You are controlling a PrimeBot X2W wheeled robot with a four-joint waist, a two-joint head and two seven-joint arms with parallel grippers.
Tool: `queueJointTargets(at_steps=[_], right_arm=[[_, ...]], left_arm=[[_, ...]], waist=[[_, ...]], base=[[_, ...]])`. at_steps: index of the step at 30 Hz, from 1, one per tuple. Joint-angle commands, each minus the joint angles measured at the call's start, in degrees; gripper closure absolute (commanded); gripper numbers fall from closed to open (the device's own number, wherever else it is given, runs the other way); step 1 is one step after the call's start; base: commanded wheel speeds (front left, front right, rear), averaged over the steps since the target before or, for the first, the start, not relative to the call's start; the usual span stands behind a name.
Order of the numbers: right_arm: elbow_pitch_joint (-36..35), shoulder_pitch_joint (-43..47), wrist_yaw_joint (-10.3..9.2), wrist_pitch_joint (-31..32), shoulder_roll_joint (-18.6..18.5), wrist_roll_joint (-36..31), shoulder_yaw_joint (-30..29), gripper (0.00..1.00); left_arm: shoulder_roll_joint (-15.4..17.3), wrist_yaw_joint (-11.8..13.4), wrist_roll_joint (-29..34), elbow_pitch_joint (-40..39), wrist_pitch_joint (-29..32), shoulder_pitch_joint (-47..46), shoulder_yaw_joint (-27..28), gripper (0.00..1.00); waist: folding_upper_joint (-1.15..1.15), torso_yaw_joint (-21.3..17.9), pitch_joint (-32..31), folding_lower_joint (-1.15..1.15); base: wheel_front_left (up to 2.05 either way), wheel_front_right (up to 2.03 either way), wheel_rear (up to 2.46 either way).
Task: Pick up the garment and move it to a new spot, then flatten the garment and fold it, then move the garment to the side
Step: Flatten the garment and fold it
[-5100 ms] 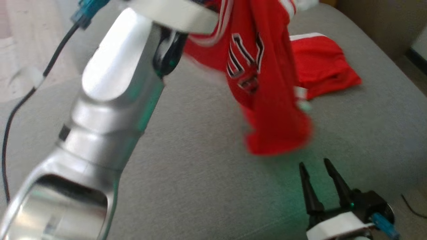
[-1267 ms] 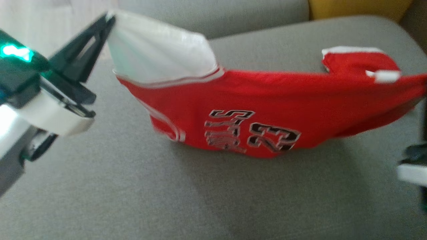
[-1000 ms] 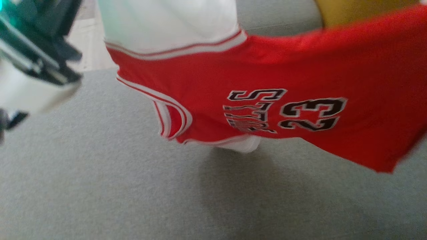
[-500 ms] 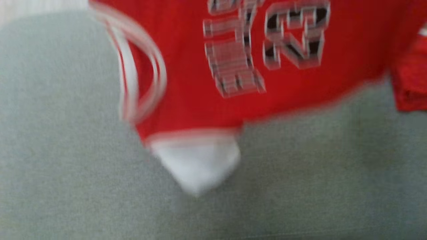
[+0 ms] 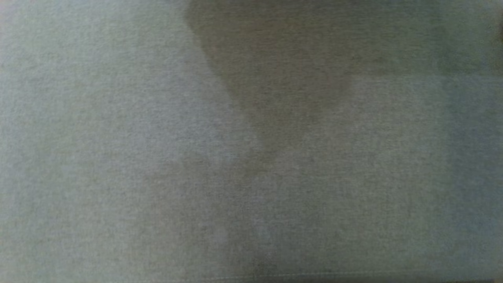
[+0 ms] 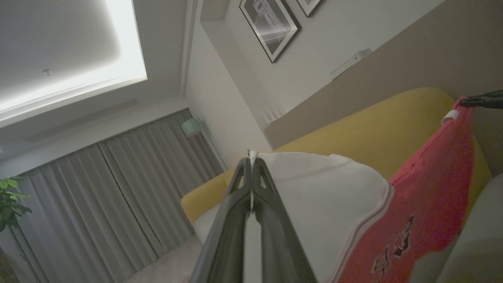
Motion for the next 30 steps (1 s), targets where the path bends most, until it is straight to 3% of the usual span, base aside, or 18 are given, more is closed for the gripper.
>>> queueJointTargets(at_steps=[1,9,19,25,30], right_arm=[[-0.37,3.46,-0.04,-0.71,-1.22,1.09,1.40,1.00],[0.97,18.83,-0.04,-1.37,-2.40,5.98,4.16,1.00],[-11.89,49.24,-0.04,-1.42,-3.21,5.66,-2.78,1.00],[-20.29,62.97,-0.04,-1.31,-1.05,2.82,-8.05,1.00],[-25.29,64.93,-0.04,1.11,1.27,1.71,-10.37,1.00]], left_arm=[[4.12,0.43,0.91,-3.74,-0.04,4.95,3.31,1.00],[6.65,5.29,3.18,-15.43,-0.04,32.33,4.91,1.00],[8.29,11.29,1.67,-25.35,-0.05,66.21,5.57,1.00],[8.59,11.86,0.79,-28.41,-0.05,74.89,5.52,1.00],[7.76,10.16,0.95,-27.59,-0.05,73.05,7.10,1.00]], waist=[[0.00,0.92,0.41,0.00],[0.00,3.14,-2.04,0.00],[0.00,3.68,-9.42,0.00],[0.00,3.90,-10.87,0.00],[0.00,3.93,-9.73,0.00]], base=[[0.00,0.00,0.00],[0.00,0.00,0.00],[0.00,0.00,0.00],[0.00,0.00,0.00],[0.00,0.00,0.00]])
